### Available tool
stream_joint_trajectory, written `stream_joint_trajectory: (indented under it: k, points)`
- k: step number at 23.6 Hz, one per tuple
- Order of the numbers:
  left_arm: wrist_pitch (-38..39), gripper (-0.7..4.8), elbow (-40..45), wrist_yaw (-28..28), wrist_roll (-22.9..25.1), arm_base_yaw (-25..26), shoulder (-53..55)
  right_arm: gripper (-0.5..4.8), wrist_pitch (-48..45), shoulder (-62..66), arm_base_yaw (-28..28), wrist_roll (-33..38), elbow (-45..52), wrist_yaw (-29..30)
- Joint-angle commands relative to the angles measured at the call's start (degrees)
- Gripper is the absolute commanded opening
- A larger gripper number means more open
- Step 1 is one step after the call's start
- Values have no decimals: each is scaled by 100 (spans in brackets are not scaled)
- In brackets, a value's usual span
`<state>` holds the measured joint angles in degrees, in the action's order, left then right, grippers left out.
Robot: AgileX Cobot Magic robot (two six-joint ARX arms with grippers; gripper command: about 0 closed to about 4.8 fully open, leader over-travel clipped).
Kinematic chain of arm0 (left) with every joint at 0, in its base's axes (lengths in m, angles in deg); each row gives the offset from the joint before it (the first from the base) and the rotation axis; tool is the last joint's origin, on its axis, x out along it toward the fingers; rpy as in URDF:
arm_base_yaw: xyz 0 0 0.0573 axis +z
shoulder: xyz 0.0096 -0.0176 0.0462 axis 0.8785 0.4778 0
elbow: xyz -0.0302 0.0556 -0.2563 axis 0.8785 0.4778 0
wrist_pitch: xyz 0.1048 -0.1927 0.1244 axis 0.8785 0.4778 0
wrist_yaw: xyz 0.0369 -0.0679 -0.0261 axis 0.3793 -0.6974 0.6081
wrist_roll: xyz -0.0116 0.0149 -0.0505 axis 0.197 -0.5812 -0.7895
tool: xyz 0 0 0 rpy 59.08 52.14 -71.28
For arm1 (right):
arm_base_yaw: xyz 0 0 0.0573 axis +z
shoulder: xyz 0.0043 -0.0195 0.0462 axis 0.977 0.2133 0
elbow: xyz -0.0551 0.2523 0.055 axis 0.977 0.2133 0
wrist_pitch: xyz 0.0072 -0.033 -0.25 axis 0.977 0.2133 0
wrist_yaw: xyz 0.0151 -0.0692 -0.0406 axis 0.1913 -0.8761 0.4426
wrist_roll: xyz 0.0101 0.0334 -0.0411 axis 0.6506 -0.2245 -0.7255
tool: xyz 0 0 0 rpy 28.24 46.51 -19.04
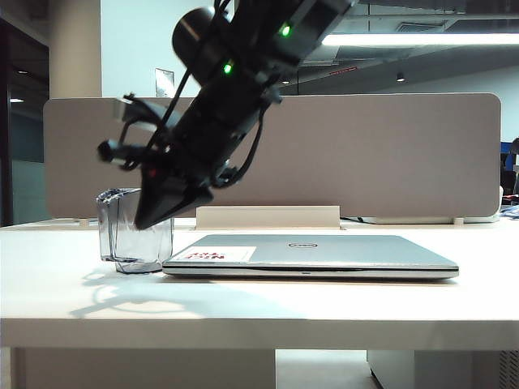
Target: Pick up the water cup and place it on the left side of the laptop.
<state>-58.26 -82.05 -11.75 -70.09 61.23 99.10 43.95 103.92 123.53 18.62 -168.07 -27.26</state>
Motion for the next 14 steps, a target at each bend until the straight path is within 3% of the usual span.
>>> stream_joint_trajectory:
  k: [1,7,14]
  points:
    - [-87,-6,-33,-2,22,-7,9,-8,313,-420,-42,-11,-17,0]
    - [-450,-6,-20,-2,-46,-11,122,-8,597,-1176,-221,-116,-15,4]
    - [-1255,-6,-20,-48,-212,-149,1327,-9,994,-2098,-693,-164,-13,13]
